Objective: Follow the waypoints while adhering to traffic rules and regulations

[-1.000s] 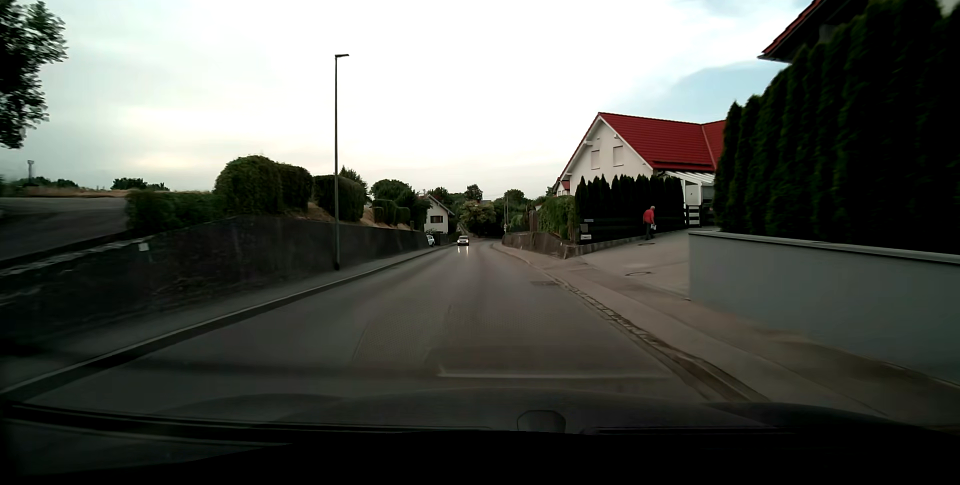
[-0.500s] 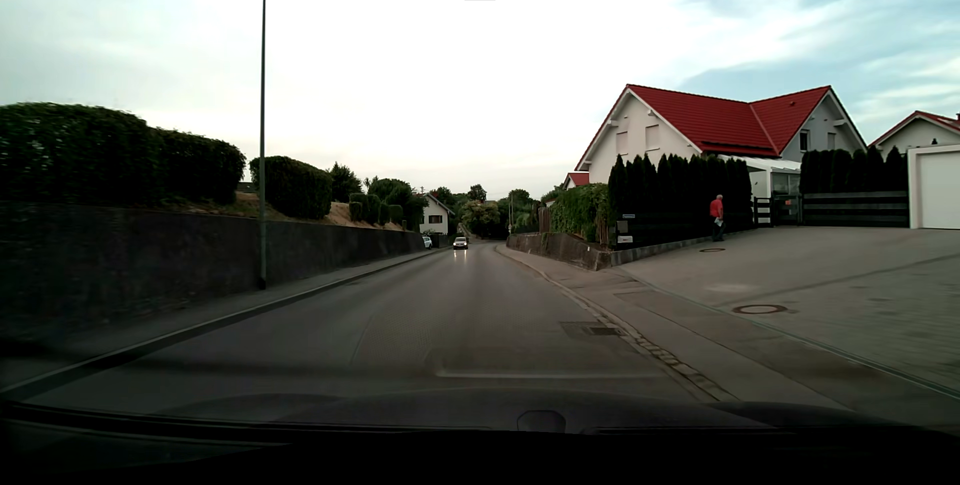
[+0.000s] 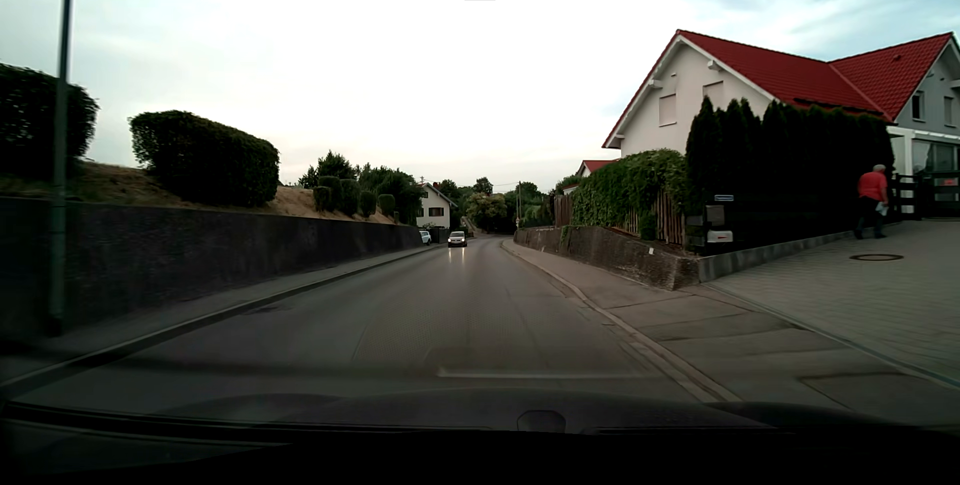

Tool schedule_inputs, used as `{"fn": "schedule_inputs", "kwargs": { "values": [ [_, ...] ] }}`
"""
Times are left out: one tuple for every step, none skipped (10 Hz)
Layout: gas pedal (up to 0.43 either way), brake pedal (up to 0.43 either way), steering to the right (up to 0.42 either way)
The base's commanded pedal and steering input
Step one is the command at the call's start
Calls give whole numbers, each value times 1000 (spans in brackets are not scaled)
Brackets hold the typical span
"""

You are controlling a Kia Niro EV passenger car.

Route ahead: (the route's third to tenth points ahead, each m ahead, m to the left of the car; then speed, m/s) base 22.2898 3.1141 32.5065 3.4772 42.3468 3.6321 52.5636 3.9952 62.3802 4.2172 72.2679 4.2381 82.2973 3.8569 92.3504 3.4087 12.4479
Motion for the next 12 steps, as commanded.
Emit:
{"fn": "schedule_inputs", "kwargs": {
  "values": [
    [0,6,-19],
    [0,6,-19],
    [0,6,-19],
    [0,6,-19],
    [8,6,-20],
    [8,6,-20],
    [8,6,-20],
    [47,6,-20],
    [59,6,-20],
    [59,6,-19],
    [59,6,-17],
    [59,6,-15]
  ]
}}
